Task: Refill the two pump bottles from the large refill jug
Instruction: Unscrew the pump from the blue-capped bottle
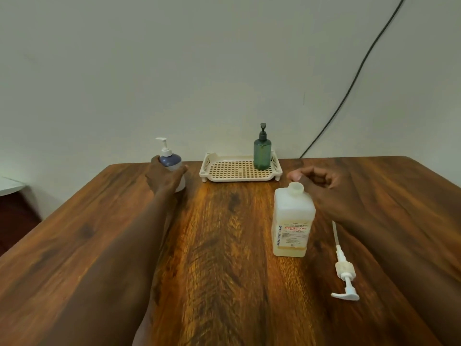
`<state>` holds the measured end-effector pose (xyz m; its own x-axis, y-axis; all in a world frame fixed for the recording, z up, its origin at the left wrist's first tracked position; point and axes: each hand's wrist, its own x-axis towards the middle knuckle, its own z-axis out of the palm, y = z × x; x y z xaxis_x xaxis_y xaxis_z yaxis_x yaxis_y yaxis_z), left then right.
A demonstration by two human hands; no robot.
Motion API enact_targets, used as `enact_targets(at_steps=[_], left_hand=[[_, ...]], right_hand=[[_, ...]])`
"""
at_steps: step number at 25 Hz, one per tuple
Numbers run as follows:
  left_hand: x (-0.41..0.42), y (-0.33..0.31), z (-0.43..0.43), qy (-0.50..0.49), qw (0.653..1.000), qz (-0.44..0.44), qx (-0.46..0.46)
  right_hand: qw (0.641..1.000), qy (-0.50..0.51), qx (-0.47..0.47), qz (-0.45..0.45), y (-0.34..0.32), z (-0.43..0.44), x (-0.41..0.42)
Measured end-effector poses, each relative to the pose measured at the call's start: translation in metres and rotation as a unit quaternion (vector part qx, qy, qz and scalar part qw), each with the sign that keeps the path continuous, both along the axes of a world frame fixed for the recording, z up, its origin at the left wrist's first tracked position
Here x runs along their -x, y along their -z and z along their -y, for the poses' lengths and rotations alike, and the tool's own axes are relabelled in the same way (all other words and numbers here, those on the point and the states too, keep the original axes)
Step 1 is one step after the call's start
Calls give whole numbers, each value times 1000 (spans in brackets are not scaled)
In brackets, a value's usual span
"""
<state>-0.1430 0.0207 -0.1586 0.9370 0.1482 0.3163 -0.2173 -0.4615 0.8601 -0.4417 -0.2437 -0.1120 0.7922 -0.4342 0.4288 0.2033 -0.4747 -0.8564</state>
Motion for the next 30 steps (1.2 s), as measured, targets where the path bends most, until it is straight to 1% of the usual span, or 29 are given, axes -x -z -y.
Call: enact_targets(at_steps=[3, 6, 11, 15, 18, 20, 22, 24, 27, 30], left_hand=[[4, -2, -2, 6, 1000, 12, -25], [27, -9, -1, 30, 998, 46, -27], [92, -34, 8, 123, 987, 95, -34], [145, -50, 15, 159, 977, 138, -22], [181, -57, 16, 186, 971, 149, -24], [204, -60, 15, 193, 968, 161, -19], [227, -62, 12, 202, 961, 186, -14], [251, -63, 9, 213, 952, 217, -17], [288, -58, 5, 204, 946, 248, -35], [313, -52, -3, 199, 944, 260, -42]], right_hand=[[1000, -1, 17, 7, 0, -1, -2], [1000, 2, 21, 6, -1, -3, -2], [999, 14, 34, 7, -7, -6, 3], [998, 38, 50, -4, -16, -9, 13], [994, 65, 80, 19, -28, -17, 25], [990, 75, 104, 51, -37, -28, 35], [986, 63, 126, 92, -47, -42, 46], [981, 26, 149, 123, -57, -62, 58], [977, -27, 177, 117, -66, -91, 69], [969, -23, 225, 104, -61, -104, 71]])
